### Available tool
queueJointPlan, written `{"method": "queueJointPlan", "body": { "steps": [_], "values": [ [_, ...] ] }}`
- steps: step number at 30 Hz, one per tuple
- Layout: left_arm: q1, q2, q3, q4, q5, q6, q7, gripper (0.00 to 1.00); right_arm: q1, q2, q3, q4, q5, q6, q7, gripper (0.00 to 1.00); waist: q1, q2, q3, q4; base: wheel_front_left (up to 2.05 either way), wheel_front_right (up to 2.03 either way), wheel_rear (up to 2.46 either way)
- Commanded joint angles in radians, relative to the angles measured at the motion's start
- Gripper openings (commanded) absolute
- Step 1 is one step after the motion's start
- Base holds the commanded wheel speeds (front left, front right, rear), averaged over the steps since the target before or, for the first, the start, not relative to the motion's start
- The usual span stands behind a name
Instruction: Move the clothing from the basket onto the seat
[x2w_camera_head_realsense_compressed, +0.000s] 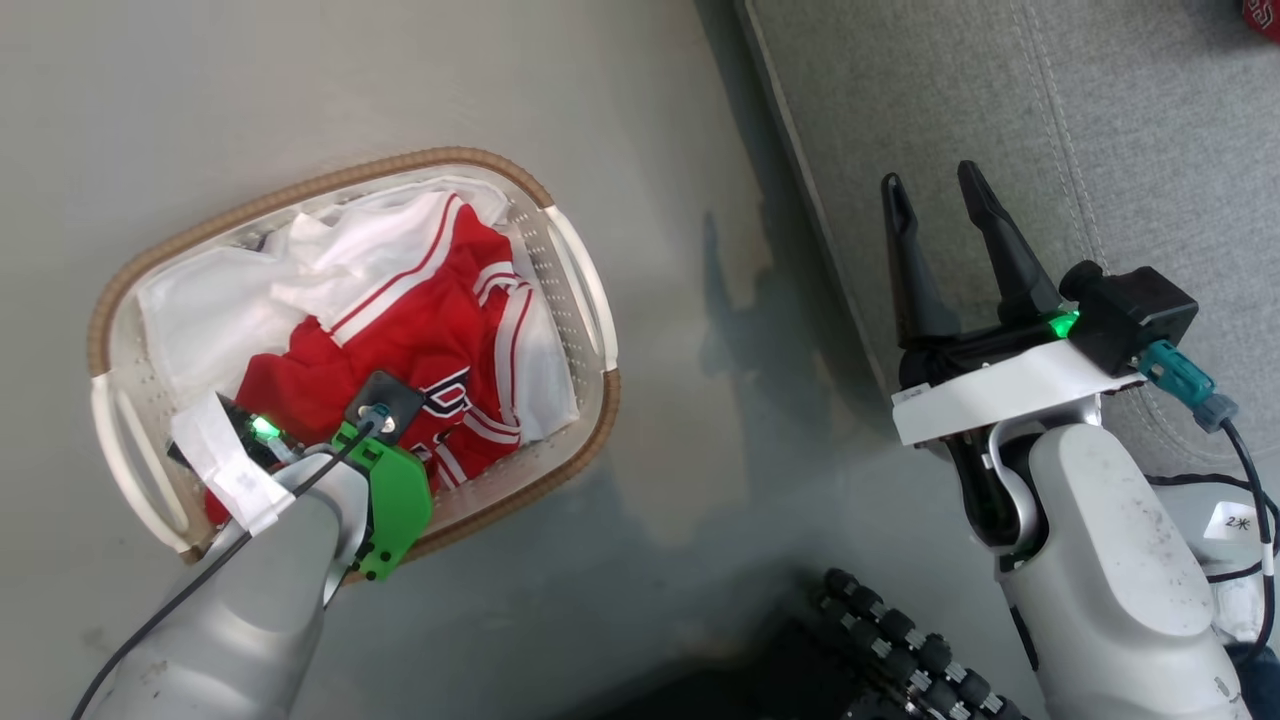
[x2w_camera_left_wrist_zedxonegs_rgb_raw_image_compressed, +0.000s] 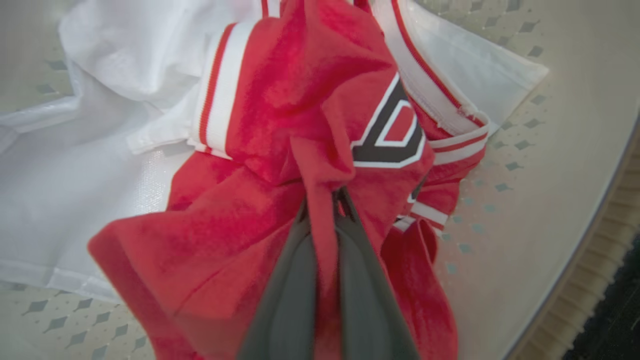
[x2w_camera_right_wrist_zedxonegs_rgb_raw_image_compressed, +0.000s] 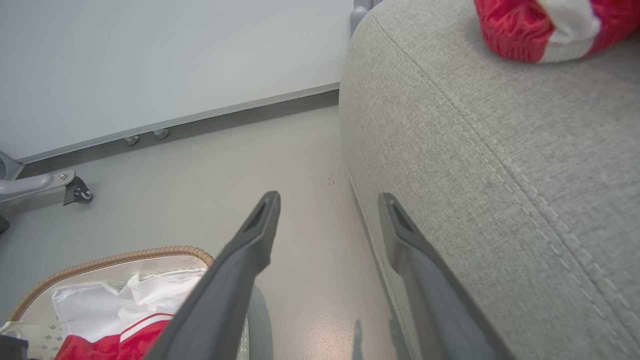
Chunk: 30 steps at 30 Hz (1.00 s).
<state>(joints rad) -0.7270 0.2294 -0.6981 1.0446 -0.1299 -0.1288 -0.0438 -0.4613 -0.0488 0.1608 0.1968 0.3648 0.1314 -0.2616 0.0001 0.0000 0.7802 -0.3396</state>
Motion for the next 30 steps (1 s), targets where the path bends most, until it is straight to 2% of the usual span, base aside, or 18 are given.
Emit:
{"method": "queueJointPlan", "body": {
  "steps": [1, 9, 15, 21, 30],
  "values": [
    [0.010, -0.006, -0.001, 0.004, -0.009, -0.002, -0.016, 0.00, 0.002, -0.003, -0.006, 0.005, -0.014, -0.001, -0.005, 1.00, -0.0001, 0.0000, -0.032, 0.025, 0.00, 0.00, 0.00],
    [0.031, -0.059, -0.006, -0.023, -0.052, -0.002, -0.130, 0.00, 0.040, -0.004, -0.045, 0.037, -0.079, -0.001, -0.005, 1.00, -0.0001, 0.0000, -0.175, 0.107, 0.00, 0.00, 0.00],
    [0.047, -0.085, -0.059, -0.085, -0.085, -0.002, -0.192, 0.00, 0.095, -0.004, -0.082, 0.072, -0.140, -0.001, -0.005, 1.00, -0.0001, 0.0000, -0.329, 0.190, 0.00, 0.00, 0.00],
    [0.043, -0.059, -0.103, -0.204, -0.138, -0.002, -0.215, 0.00, 0.155, -0.004, -0.104, 0.110, -0.172, -0.001, -0.005, 1.00, -0.0001, 0.0000, -0.478, 0.245, 0.00, 0.00, 0.00],
    [-0.007, 0.024, -0.111, -0.432, -0.192, -0.002, -0.186, 0.00, 0.255, -0.004, -0.130, 0.147, -0.190, -0.001, -0.005, 1.00, -0.0001, 0.0000, -0.669, 0.280, 0.00, 0.00, 0.00]
  ]
}}
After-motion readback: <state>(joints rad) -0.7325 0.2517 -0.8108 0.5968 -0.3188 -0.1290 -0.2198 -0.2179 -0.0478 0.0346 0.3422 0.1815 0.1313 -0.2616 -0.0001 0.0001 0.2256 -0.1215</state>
